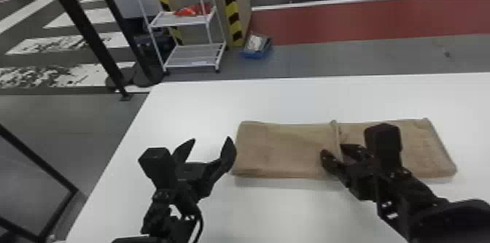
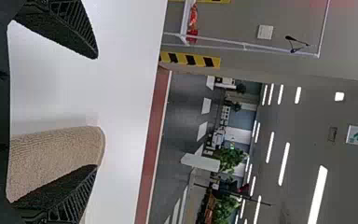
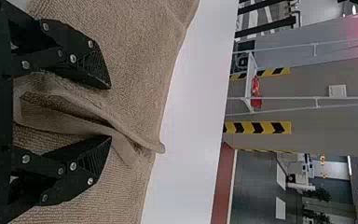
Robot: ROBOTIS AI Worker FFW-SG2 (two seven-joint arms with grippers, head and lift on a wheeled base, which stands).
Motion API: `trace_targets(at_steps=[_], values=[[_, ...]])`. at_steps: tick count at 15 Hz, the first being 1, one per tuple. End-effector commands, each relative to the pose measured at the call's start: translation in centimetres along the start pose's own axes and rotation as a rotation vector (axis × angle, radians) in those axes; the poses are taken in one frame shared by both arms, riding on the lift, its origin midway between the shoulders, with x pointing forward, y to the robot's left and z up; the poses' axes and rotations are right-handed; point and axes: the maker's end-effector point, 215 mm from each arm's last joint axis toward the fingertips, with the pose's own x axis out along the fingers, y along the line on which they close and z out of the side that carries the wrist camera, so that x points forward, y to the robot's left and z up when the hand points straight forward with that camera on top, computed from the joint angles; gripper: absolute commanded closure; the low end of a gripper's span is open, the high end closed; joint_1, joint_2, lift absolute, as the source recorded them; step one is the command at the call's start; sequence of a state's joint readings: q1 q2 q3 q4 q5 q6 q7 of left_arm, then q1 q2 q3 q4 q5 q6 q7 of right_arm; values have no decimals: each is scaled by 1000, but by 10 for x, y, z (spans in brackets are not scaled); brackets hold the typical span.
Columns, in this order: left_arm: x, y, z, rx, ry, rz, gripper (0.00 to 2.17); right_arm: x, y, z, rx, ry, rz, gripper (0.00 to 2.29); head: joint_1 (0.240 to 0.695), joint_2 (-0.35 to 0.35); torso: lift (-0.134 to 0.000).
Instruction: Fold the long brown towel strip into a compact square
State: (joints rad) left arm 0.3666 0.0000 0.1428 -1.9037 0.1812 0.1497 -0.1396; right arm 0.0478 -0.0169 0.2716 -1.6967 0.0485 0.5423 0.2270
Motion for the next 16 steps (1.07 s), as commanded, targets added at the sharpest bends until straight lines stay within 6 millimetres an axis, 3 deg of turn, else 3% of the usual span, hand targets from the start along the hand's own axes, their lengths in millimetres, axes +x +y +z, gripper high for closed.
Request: trace_targets(at_steps=[1, 6, 7, 11, 12, 14, 15, 16], values=[[-1, 0, -2, -4, 3, 1, 33, -1, 1, -1, 2, 1, 1, 880, 695, 253, -126], [-1, 1, -4, -5, 7, 3, 33, -7, -1, 8, 5, -22, -9, 903, 695, 252, -126], [0, 1, -4, -5, 7, 3, 33, -8, -1, 11, 3, -28, -8, 1119, 695, 252, -126], [-1, 2, -7, -5, 11, 5, 33, -10, -8, 14, 9, -33, -22, 1146, 695, 251, -126], [-1, 3, -7, -5, 13, 7, 33, -16, -15, 25, 19, -51, -29, 1146, 695, 250, -126], [-2, 5, -5, -8, 5, 9, 33, -39, -35, 53, 53, -92, -55, 1146, 695, 240, -126], [-3, 7, -4, -6, 2, 13, 33, -62, -50, 74, 82, -135, -67, 1146, 695, 234, -126], [-4, 11, -3, -5, -4, 20, 33, -85, -72, 83, 121, -160, -96, 1146, 695, 225, -126]])
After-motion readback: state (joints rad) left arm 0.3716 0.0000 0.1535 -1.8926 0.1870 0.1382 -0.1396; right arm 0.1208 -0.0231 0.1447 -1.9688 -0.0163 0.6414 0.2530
